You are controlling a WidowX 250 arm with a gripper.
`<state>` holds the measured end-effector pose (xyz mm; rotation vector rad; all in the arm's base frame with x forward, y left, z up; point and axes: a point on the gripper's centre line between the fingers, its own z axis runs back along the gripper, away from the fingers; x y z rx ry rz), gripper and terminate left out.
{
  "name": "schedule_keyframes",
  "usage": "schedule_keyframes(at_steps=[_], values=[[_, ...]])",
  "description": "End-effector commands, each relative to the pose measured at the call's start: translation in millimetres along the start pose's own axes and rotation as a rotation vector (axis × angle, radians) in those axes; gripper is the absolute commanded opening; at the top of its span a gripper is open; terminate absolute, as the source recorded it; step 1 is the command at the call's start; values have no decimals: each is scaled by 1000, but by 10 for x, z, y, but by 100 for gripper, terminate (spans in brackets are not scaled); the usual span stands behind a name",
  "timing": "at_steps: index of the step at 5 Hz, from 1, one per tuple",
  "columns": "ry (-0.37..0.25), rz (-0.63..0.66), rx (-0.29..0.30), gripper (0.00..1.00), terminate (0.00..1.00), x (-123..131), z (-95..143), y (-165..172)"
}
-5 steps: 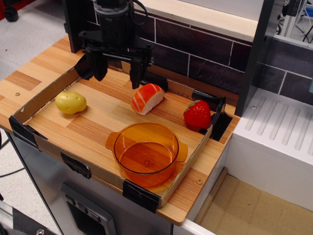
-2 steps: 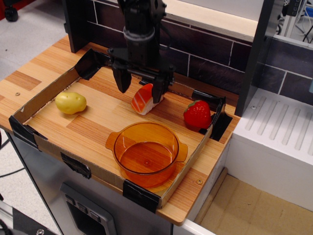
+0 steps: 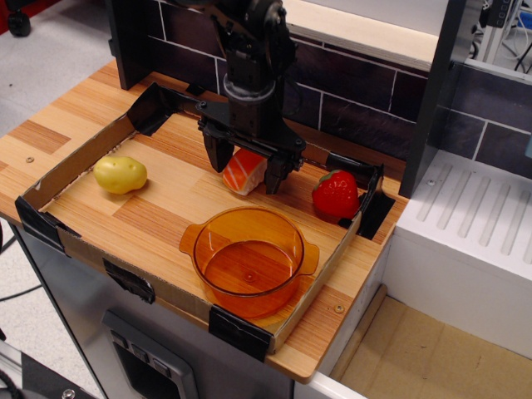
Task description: Put sushi in pot
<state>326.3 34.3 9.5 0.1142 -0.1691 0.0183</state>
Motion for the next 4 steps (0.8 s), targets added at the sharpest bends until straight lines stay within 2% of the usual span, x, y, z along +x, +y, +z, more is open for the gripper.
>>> schedule_keyframes(at_steps=[1, 2, 3, 4], values=[[-44, 1, 5, 0, 0, 165, 51, 64], [-87, 23, -4, 0, 0, 166, 218, 94], [-111, 47, -23, 0, 0, 165, 576, 142], [-117, 47, -39, 0, 0, 103, 816, 103]])
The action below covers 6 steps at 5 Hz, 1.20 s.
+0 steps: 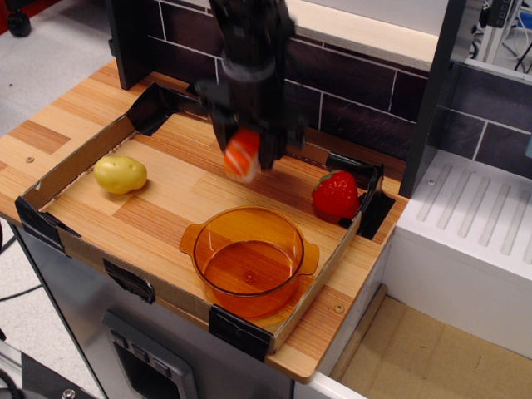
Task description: Put sushi in pot
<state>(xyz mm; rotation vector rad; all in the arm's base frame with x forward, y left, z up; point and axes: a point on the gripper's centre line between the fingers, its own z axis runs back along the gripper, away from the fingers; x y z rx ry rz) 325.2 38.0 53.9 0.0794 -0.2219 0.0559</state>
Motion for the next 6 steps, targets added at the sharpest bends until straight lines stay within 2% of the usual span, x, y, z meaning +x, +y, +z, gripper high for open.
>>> schedule_keyframes(at_steps=[1, 2, 3, 5, 6], values=[[-10, -29, -60, 0, 0, -71, 525, -113], [61, -71, -67, 0, 0, -342, 475, -274], [90, -110, -48, 0, 0, -563, 370, -444], [86, -165, -37, 0, 0, -861, 256, -612], [79, -172, -21, 0, 0, -908, 203, -615]])
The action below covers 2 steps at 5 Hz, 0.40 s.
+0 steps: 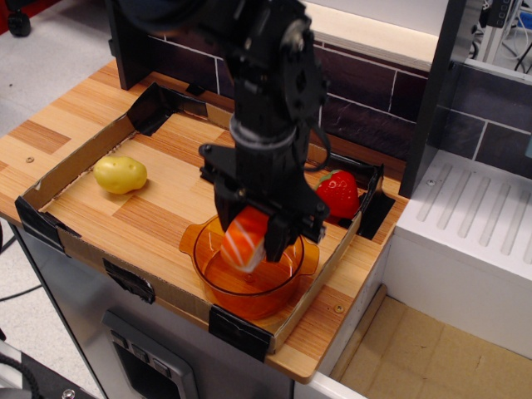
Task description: Put sushi in pot
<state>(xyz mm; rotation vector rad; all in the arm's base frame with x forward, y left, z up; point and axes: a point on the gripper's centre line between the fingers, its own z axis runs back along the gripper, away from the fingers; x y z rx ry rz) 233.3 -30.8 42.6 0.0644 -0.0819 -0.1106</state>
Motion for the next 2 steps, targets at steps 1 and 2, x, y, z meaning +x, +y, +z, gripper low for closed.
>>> schedule_keyframes(at_steps=[1, 2], values=[[-60, 19, 49, 100, 0, 69, -7, 65], [-65, 5, 54, 100, 0, 85, -59, 88]])
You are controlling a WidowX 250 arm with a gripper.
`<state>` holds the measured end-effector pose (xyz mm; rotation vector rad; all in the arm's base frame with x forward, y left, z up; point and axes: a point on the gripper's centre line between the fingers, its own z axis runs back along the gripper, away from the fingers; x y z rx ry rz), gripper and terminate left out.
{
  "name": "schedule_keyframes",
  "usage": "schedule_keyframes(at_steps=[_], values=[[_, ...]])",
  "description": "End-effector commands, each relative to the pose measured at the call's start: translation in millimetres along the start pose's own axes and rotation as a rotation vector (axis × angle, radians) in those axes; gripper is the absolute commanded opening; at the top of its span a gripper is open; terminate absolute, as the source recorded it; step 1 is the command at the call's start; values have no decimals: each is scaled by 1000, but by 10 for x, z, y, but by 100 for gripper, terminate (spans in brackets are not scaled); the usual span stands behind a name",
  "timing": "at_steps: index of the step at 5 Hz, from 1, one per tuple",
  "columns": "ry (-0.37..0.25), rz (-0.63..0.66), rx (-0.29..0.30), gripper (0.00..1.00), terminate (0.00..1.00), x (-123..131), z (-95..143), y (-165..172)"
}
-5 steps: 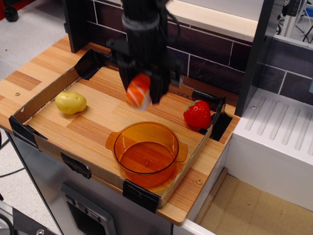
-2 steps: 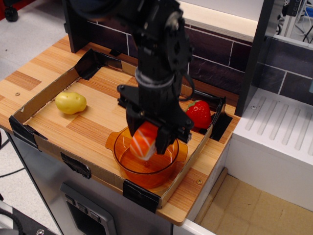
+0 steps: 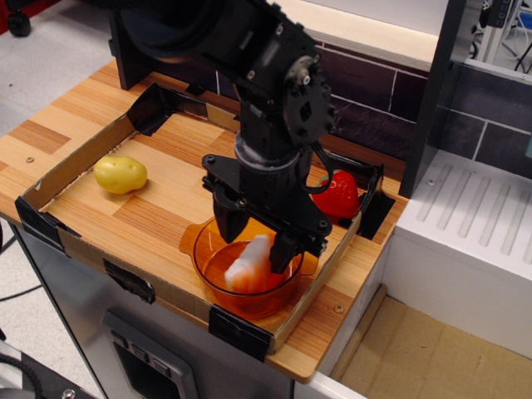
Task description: Put sushi in pot
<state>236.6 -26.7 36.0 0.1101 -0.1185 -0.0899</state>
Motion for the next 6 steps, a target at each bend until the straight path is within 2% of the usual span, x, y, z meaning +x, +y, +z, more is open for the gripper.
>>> schedule_keyframes(at_steps=[1, 2, 3, 4, 5, 6], values=[[-42, -13, -9, 100, 0, 77, 67, 59], [-60, 4, -31, 100, 0, 133, 268, 77], [-75, 40, -73, 100, 0, 216, 604, 143], [-64, 64, -68, 100, 0, 266, 767, 215], [-64, 64, -68, 100, 0, 266, 767, 215], [-64, 64, -68, 100, 100, 266, 767, 215]])
